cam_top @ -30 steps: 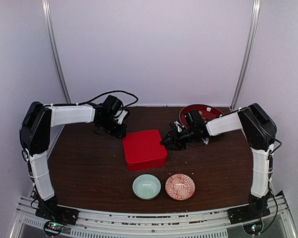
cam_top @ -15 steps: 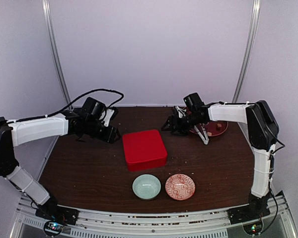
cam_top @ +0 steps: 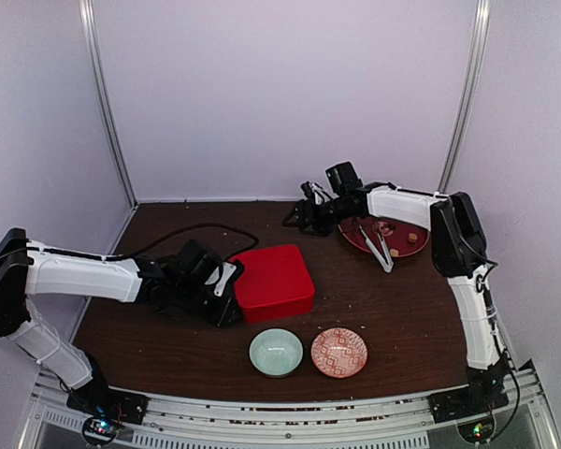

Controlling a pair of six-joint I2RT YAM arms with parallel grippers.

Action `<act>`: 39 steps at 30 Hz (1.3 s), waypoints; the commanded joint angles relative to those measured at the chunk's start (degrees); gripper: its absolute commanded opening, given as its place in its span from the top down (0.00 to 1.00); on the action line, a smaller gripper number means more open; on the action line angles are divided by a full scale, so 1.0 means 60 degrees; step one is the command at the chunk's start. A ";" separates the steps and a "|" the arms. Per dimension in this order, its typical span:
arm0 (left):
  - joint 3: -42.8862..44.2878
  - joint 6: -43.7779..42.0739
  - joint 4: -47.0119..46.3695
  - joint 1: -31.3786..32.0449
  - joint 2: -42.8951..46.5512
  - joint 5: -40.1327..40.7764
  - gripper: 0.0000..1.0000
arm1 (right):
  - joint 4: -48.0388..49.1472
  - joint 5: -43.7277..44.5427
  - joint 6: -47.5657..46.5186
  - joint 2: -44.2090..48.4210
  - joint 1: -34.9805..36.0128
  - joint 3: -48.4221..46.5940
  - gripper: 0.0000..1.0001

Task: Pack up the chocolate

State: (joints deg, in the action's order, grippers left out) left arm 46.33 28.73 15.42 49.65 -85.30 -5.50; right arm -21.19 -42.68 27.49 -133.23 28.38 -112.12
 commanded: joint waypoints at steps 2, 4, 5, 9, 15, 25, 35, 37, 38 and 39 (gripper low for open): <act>-0.0417 0.0705 -0.1808 0.0122 -0.0500 -0.0534 0.66 | 0.0256 -0.0540 0.0276 -0.0736 0.0201 -0.0636 0.27; -0.0440 0.0859 -0.2165 0.0132 -0.0740 -0.0527 0.66 | 0.0349 -0.0678 0.0339 -0.0966 0.0245 -0.0733 0.28; -0.0421 0.0946 -0.2291 0.0121 -0.0828 -0.0471 0.67 | 0.0376 -0.0766 0.0359 -0.1093 0.0281 -0.0790 0.29; -0.0164 0.1055 -0.2360 0.0010 -0.1117 -0.0022 0.69 | 0.0354 -0.1083 0.0428 -0.1391 0.0309 -0.0850 0.35; 0.0060 0.1085 -0.2431 -0.0878 -0.1348 0.0407 0.70 | 0.0499 -0.1392 0.0059 -0.0766 0.0259 0.0420 0.48; 0.1784 0.0165 -0.2229 -0.2188 -0.2669 -0.0041 0.69 | 0.1333 -0.1311 -0.0218 0.1136 0.0232 0.3996 0.59; 0.3628 -0.0663 -0.1957 -0.2474 -0.4140 -0.1065 0.67 | 0.3443 -0.1277 0.0949 0.2630 0.0521 0.7258 0.65; 0.3572 -0.0735 -0.2050 -0.2462 -0.4133 -0.1306 0.67 | 0.3442 -0.1245 0.0975 0.2723 0.0656 0.7447 0.65; 0.3487 -0.0795 -0.2141 -0.2454 -0.4072 -0.1473 0.67 | 0.3423 -0.1225 0.0962 0.2743 0.0724 0.7481 0.66; 0.3355 -0.0867 -0.2256 -0.2420 -0.3996 -0.1598 0.67 | 0.3417 -0.1228 0.0950 0.2771 0.0808 0.7528 0.66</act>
State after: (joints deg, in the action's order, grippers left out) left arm 66.13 26.35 8.64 33.61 -109.84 -7.25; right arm 1.08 -48.01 32.42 -116.33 28.51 -69.89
